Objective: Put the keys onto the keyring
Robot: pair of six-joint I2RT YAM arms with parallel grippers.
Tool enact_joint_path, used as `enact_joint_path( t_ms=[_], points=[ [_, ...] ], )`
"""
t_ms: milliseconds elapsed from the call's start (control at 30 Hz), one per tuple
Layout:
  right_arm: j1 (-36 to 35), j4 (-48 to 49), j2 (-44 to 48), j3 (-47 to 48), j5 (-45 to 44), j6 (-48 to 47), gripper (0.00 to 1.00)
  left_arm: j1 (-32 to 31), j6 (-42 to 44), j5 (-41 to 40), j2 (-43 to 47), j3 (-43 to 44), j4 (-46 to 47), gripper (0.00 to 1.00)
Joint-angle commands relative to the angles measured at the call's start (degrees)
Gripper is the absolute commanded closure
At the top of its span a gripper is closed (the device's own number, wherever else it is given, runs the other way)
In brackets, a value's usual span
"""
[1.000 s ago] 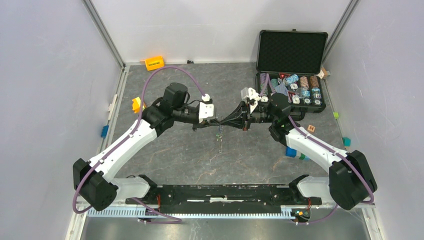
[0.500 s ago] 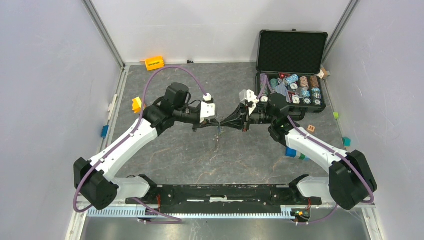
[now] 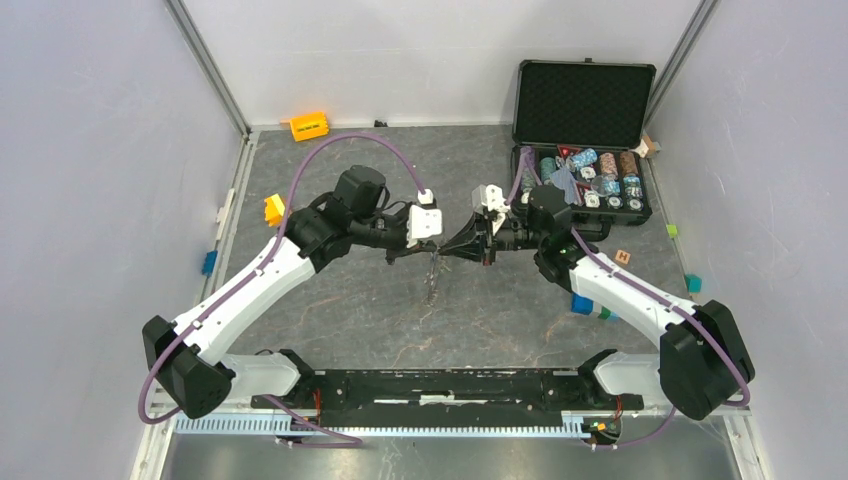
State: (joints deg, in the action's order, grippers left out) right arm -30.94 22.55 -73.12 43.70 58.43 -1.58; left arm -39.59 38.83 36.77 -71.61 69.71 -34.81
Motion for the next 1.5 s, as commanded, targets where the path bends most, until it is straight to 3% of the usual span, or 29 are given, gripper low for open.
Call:
enact_joint_path(
  t_ms=[0,267,600,833,1033,1100,1200,1267,1367,1467],
  points=[
    [-0.3,-2.0,-0.3,2.3,-2.5,-2.4,0.95,-1.3,-2.4,-0.4,1.1,3.2,0.2,0.98],
    [-0.6,-4.0,-0.3,3.8,-2.1,-3.4,0.85,-2.0,-2.3,-0.6,0.4,2.8,0.2,0.98],
    [-2.0,-7.8,-0.3,5.4,-2.5,-6.9,0.79,-2.7,-2.4,-1.6,-0.4,2.9,0.2,0.98],
    [-2.4,-9.2,0.4,5.3,-2.8,-8.7,1.00,-2.7,-2.5,-2.0,-0.5,2.6,0.2,0.98],
    [-2.4,-10.9,1.5,5.2,-3.2,-11.4,1.00,-2.8,-2.8,-3.3,-0.4,2.9,0.4,0.98],
    [-2.4,-11.1,1.8,5.1,-3.3,-11.7,1.00,-2.7,-3.3,-3.8,-0.1,2.9,1.0,0.87],
    [-2.3,-11.1,2.2,5.0,-3.2,-11.7,1.00,-2.3,-3.6,-3.9,1.0,2.5,1.7,0.50],
    [-2.2,-11.1,2.5,5.0,-2.9,-11.5,1.00,-1.8,-3.3,-4.0,2.4,1.3,2.7,0.35],
    [-2.0,-11.2,3.0,5.3,-2.4,-11.2,1.00,-0.1,-2.6,-3.3,4.5,-0.9,3.7,0.26],
    [-1.8,-10.0,3.1,5.7,-1.1,-9.2,1.00,1.3,-0.5,-0.9,5.5,-3.6,4.4,0.28]
  ],
)
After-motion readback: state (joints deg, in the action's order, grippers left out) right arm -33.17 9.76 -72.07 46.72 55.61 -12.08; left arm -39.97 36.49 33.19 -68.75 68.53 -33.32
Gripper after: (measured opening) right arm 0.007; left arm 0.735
